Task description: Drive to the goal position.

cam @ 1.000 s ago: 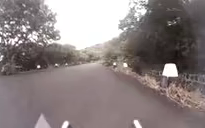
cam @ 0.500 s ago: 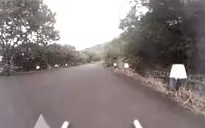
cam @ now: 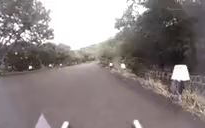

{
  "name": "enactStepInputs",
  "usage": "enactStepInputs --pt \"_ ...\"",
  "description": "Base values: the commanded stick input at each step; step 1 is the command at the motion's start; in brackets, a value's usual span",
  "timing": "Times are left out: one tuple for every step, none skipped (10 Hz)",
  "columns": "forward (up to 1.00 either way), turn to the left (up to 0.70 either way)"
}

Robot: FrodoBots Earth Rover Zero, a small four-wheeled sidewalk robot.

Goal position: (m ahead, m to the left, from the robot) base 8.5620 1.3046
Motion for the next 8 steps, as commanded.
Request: enactStepInputs --pt "0.50 0.00" --pt "0.50 0.00" --pt "0.50 0.00" --pt "0.50 0.00" --pt "0.50 0.00" --pt "0.50 0.00" --pt "0.50 0.00" --pt "0.50 0.00"
